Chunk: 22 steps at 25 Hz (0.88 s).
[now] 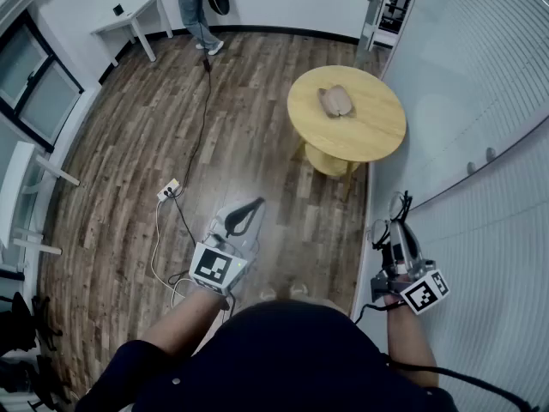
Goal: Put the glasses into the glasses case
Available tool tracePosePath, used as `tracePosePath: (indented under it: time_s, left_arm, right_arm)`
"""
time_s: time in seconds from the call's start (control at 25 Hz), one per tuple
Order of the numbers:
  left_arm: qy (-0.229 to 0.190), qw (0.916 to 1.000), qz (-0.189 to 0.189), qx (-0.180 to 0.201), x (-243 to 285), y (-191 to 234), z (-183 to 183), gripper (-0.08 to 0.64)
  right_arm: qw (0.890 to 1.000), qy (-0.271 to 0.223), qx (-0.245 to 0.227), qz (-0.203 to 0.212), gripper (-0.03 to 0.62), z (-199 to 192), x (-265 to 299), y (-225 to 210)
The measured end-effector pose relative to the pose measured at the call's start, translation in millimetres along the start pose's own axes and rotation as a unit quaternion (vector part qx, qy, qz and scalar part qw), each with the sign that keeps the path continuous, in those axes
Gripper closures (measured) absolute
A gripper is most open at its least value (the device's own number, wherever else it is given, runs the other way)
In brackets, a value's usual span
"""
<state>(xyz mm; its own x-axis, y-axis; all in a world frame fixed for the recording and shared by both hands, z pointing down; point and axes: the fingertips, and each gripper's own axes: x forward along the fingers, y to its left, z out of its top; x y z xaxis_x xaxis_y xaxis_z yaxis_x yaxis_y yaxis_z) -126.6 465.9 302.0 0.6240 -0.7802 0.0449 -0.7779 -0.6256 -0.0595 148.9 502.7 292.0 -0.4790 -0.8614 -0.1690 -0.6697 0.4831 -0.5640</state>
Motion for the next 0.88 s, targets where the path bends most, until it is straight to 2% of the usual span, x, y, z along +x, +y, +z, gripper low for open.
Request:
tracePosePath:
  time_s: [0.16,0.36,0.48,0.6,0.72,0.88]
  left_arm:
    - [0.002,0.9996,-0.01,0.027,-1,-2,-3,0.56]
    - [0.001,1.0,0.005,0.0,14,-14,2,0.56]
    - [0.0,0.9999,0.011,0.006,22,-17,7,0.56]
    - [0.003,0.9996,0.013,0.024,31,-25,6,0.56]
    - [0.015,0.9979,0.004,0.063,41,-31,-6,0.56]
    - [0.03,0.9985,0.021,0.04,46,-29,-17,0.56]
  right_arm:
    - [1.0,0.002,0.003,-0.006,0.568,-1,-2,-4]
    - [1.0,0.005,0.006,-0.008,0.569,2,-13,-23]
    - [1.0,-0.002,0.016,0.007,0.568,8,-14,-28]
    - [0.999,-0.005,0.012,0.042,0.568,14,-13,-30]
    - [0.998,0.01,-0.002,0.059,0.568,12,-6,-40]
    - [0.998,0.015,0.018,0.057,0.568,4,6,-56]
